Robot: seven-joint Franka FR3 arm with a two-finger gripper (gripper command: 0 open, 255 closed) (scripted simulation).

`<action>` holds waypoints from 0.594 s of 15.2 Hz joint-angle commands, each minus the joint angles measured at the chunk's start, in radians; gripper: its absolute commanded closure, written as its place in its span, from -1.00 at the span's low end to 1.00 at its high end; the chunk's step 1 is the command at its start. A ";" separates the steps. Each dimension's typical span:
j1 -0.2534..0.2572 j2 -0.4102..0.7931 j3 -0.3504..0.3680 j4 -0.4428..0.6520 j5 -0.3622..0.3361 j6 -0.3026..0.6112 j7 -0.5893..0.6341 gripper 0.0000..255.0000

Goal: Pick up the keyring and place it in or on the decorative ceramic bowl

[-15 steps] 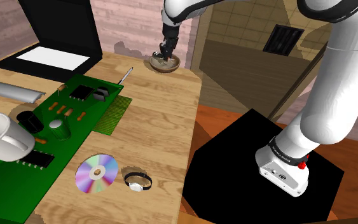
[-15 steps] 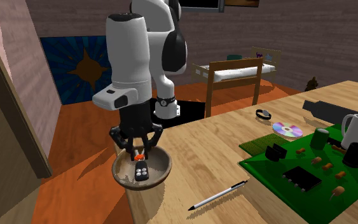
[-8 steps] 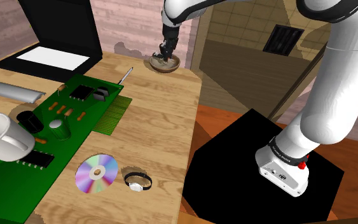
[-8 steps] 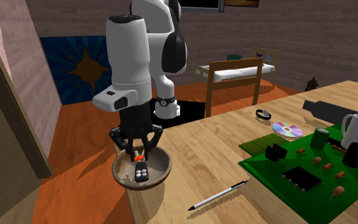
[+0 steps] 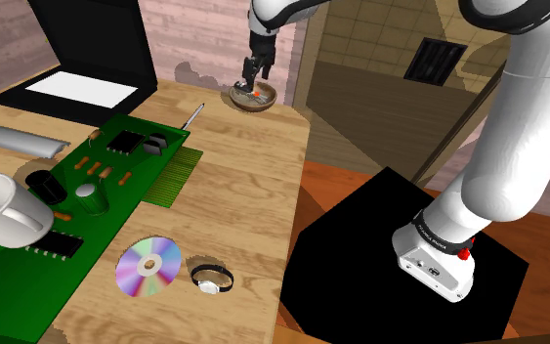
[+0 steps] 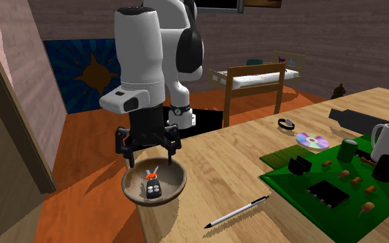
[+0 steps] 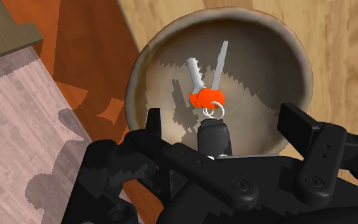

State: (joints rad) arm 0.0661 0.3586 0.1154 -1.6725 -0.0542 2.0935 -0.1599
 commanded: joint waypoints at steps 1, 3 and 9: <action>-0.002 -0.025 0.001 0.026 0.004 -0.052 -0.005 -1.00; -0.002 -0.034 0.001 0.040 0.006 -0.074 -0.005 -1.00; -0.002 -0.034 0.001 0.040 0.006 -0.074 -0.005 -1.00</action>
State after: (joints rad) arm 0.0635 0.3248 0.1168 -1.6325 -0.0487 2.0195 -0.1654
